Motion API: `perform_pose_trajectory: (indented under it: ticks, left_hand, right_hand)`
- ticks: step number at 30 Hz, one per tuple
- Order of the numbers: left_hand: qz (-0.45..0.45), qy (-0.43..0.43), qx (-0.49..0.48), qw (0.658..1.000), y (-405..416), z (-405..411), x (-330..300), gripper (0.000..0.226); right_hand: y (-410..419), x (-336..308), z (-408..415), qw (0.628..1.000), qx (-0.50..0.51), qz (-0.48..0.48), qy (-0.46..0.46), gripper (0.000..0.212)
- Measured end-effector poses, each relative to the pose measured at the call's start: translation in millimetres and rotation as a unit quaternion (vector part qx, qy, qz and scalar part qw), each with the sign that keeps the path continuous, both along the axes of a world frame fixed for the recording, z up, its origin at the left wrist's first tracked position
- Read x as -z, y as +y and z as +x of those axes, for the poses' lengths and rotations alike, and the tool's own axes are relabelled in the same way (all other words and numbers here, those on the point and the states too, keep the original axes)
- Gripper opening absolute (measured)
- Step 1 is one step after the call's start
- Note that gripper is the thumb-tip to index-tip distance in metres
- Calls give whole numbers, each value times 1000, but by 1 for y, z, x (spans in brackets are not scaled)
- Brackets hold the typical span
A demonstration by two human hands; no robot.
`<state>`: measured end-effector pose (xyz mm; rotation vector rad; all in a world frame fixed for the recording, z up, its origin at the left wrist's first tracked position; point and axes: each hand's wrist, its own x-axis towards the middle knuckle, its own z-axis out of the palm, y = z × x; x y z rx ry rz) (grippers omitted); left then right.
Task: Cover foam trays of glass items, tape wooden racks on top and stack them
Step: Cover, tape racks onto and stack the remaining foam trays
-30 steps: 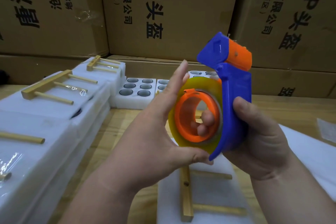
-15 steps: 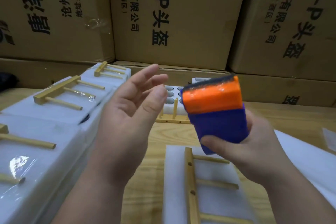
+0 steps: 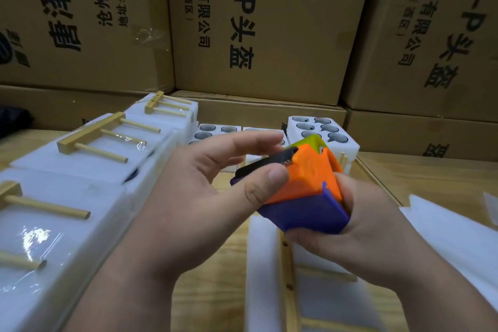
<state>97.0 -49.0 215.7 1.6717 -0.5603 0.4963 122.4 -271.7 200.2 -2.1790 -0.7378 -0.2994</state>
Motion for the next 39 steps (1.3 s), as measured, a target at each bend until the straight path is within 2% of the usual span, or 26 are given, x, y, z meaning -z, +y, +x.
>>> perform_pose_trajectory:
  ticks: [6,12,17,20,26,31,35,39]
  left_hand:
    - [-5,-6,-21,1000,-1,-2,-2,32]
    - [-79,53,18,995,2,-4,-6,24]
    - [-94,98,18,991,0,-3,-10,17]
    - [-89,102,-1,991,0,-4,-12,19]
    - [-78,117,72,987,7,-8,-13,24]
    - [-67,113,31,991,9,-6,-13,12]
    - [-85,109,15,990,6,-5,-13,22]
    - [-94,107,44,989,7,-5,-12,7]
  right_hand:
    - [-1,-2,-1,1000,1,-17,3,50]
    - [-5,-3,0,997,15,-73,1,56]
    - [-5,-3,1,995,23,-99,2,60]
    - [-4,-3,1,993,23,-118,5,63]
    - [-5,-8,-2,992,32,-122,-10,57]
    - [-3,-13,-7,990,22,-136,-9,64]
    - [1,-15,-10,988,13,-153,-16,66]
    - [1,-16,-10,987,10,-155,-28,65]
